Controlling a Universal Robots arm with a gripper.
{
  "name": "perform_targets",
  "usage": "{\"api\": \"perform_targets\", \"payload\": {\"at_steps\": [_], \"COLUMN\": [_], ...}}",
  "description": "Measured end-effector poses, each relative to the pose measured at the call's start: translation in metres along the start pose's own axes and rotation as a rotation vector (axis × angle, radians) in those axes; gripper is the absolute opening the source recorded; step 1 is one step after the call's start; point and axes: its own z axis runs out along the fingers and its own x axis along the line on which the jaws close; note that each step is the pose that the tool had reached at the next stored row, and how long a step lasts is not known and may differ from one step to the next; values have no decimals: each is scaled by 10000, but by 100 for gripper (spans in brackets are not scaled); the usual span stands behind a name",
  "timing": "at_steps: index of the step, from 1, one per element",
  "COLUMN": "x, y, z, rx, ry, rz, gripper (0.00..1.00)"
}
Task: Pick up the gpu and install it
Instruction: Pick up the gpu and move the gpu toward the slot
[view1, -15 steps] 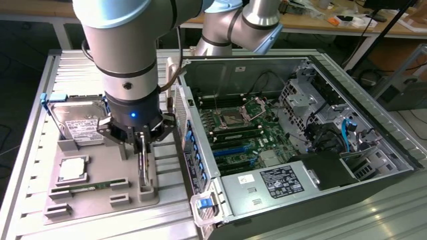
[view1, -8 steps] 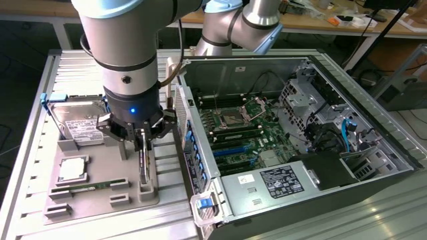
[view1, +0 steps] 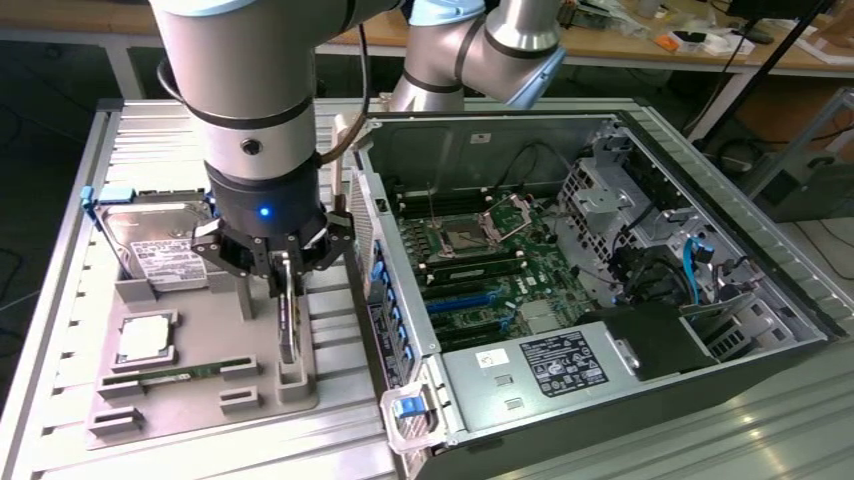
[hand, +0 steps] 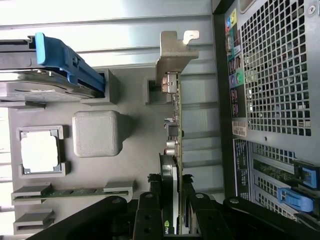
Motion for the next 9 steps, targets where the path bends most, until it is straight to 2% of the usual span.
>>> {"api": "perform_targets", "payload": {"at_steps": [9], "x": [-6], "y": [5], "z": [-133], "rx": [0], "ry": [6], "rz": [0], "gripper": [27]}}
